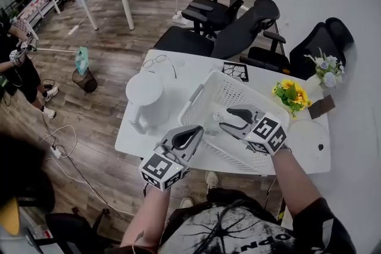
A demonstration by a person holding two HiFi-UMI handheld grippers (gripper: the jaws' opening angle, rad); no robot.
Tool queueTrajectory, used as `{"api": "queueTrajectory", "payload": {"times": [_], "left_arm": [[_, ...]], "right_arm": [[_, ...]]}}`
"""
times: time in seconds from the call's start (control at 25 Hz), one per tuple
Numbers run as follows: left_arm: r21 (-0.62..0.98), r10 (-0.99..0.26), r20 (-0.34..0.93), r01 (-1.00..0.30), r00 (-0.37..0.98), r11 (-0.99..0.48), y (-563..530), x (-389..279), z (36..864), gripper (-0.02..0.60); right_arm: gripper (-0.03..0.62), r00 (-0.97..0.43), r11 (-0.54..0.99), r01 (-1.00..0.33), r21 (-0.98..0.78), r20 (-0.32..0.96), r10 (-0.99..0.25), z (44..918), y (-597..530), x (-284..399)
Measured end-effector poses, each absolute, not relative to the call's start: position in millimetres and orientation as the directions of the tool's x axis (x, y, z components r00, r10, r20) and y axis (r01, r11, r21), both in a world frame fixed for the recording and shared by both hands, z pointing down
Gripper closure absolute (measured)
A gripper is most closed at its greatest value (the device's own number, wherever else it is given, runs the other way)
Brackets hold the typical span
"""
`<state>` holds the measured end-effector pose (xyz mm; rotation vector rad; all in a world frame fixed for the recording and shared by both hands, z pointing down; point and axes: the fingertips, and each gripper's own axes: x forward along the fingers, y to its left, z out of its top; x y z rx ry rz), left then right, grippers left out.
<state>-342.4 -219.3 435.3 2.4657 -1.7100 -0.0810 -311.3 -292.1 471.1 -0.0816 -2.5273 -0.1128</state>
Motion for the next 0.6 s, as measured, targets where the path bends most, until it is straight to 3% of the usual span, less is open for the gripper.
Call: {"api": "queueTrajectory", "payload": {"times": [0.6], "left_arm": [[0.162,-0.964,0.058,-0.955,0.26,-0.248,-228,-361,450,0.571]], "right_arm": [[0.388,-0.749,0.978,0.208,-0.02,0.639,0.172,524,-297,-341]]}}
